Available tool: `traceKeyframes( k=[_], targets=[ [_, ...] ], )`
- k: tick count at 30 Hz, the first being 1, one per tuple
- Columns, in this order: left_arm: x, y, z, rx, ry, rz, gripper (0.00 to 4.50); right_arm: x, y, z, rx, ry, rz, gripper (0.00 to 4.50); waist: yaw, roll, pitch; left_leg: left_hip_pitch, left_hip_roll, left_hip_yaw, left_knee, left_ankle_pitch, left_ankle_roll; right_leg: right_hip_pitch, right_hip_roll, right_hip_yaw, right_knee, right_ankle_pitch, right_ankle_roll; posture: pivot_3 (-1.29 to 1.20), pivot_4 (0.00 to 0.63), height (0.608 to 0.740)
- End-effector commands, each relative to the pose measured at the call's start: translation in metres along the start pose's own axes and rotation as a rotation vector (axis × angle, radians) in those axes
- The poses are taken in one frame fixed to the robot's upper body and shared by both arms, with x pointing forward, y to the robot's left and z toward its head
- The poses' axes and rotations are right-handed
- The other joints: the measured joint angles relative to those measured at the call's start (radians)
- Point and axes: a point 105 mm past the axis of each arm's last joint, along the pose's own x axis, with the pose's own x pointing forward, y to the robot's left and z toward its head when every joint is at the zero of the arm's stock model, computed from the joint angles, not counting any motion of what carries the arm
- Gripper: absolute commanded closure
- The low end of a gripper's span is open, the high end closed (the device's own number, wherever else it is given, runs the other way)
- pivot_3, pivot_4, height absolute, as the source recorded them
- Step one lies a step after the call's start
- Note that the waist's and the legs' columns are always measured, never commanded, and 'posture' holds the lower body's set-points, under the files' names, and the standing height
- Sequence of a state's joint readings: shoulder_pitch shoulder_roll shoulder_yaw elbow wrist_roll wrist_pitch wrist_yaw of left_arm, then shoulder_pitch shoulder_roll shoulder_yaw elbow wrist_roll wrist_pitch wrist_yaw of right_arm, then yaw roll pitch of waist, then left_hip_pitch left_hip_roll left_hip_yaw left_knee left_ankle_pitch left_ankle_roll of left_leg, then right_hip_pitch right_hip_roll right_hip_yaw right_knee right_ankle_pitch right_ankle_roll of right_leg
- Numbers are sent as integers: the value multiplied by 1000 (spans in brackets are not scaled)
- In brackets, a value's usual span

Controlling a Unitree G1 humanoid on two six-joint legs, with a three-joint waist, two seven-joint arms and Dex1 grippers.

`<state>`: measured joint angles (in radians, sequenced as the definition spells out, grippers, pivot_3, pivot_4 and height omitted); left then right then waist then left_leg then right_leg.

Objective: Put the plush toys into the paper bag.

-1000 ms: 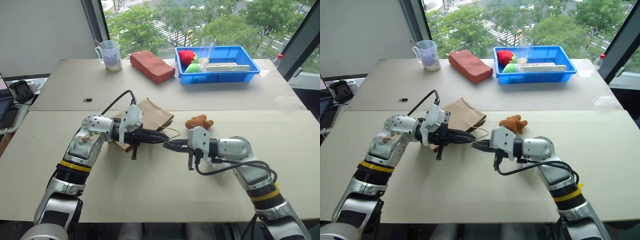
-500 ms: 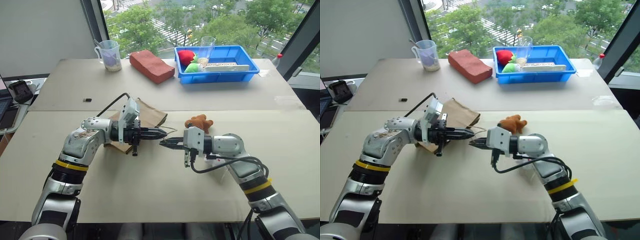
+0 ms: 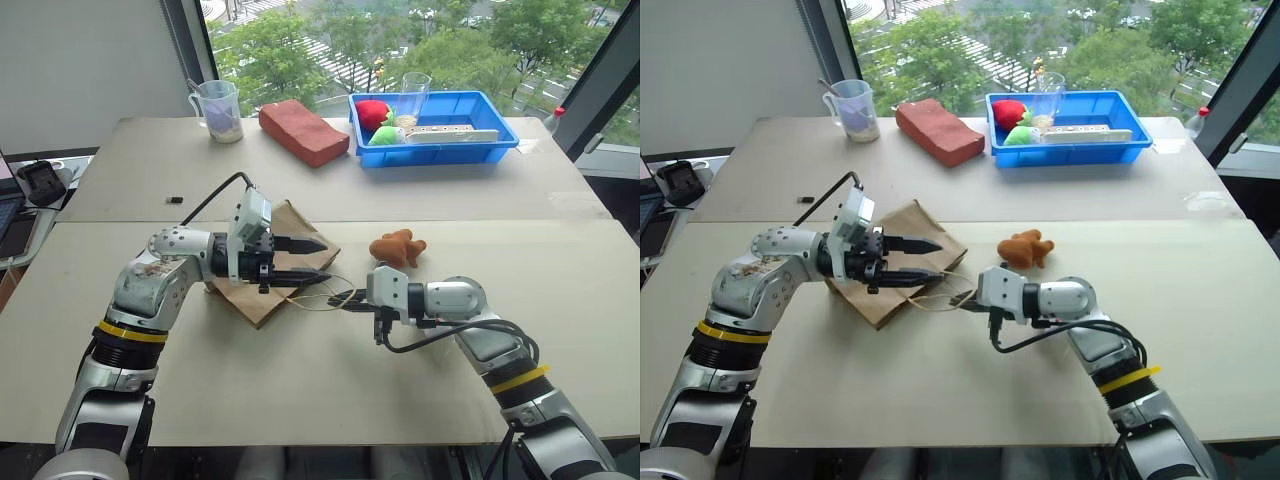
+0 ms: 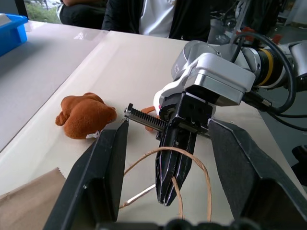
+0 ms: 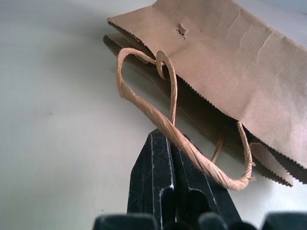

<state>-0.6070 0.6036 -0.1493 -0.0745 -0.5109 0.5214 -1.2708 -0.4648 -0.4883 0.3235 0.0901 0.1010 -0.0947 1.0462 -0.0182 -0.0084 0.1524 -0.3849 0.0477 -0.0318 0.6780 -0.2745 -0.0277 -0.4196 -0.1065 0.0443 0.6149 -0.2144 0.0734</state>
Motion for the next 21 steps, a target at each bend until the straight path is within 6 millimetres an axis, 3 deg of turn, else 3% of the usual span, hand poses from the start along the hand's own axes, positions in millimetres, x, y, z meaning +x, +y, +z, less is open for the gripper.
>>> traceKeyframes(
  k=[1,6,13,21],
  targets=[
    [5,-13,0,73,47,-67,1669,-1,-8,17,-42,-39,-13,4500,0,0,0,0,0,0,0,0,0,0,0,0,0,0,0,0,150,740],
    [15,-24,-7,172,96,-118,1669,3,-7,23,-37,-53,-3,4500,3,0,0,0,0,0,0,0,0,0,0,0,-1,0,0,0,150,740],
    [27,-26,-37,209,273,-165,1669,6,-8,26,-43,-57,4,4500,4,0,0,0,0,0,0,0,0,0,0,0,-1,0,0,0,150,740],
    [28,-17,-40,246,284,-127,1669,5,-7,27,-43,-56,6,4500,4,0,0,0,0,0,1,0,0,0,0,0,-1,0,0,0,150,740]
  ],
)
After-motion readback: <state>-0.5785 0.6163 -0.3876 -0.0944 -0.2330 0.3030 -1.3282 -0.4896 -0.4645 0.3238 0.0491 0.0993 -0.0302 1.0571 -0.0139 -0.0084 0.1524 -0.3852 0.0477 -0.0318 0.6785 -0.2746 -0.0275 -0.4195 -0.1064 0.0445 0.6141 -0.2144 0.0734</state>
